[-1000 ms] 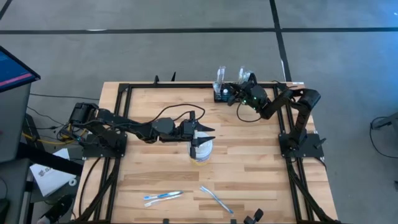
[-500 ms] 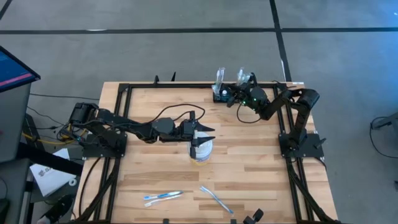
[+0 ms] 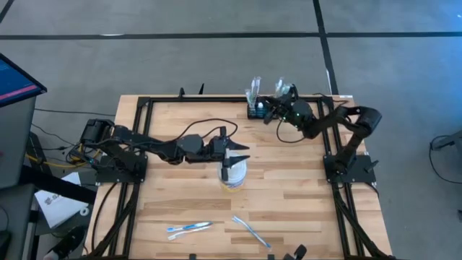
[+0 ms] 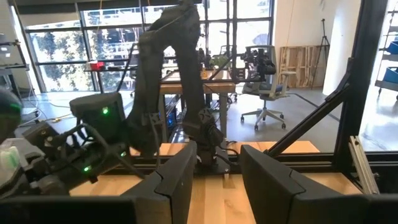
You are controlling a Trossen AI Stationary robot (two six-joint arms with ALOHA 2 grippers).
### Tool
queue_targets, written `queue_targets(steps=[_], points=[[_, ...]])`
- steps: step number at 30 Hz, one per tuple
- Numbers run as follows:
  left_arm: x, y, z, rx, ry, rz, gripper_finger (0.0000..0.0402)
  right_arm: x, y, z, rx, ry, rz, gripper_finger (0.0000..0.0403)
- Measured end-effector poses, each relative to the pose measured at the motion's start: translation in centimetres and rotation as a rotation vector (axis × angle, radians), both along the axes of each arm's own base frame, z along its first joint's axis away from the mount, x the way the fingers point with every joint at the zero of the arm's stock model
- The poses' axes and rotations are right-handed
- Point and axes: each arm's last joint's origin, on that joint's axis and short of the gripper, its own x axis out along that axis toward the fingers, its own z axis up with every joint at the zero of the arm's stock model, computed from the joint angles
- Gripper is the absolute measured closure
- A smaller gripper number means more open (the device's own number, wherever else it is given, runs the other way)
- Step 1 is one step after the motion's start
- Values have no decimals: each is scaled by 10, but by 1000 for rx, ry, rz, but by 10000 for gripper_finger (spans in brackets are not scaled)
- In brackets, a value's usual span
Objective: Pick & Place toothbrushing station
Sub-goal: Put the right blue toothbrush into the black mesh organizer
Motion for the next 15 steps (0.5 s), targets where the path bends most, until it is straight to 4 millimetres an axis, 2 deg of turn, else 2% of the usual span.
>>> queue_targets(steps=[8,15], points=[[0,2,0,0,2,6,275,-1,15,20,28,74,39,303],[0,-4,0,0,2,-12,275,-5,38,46,44,119,102,303]])
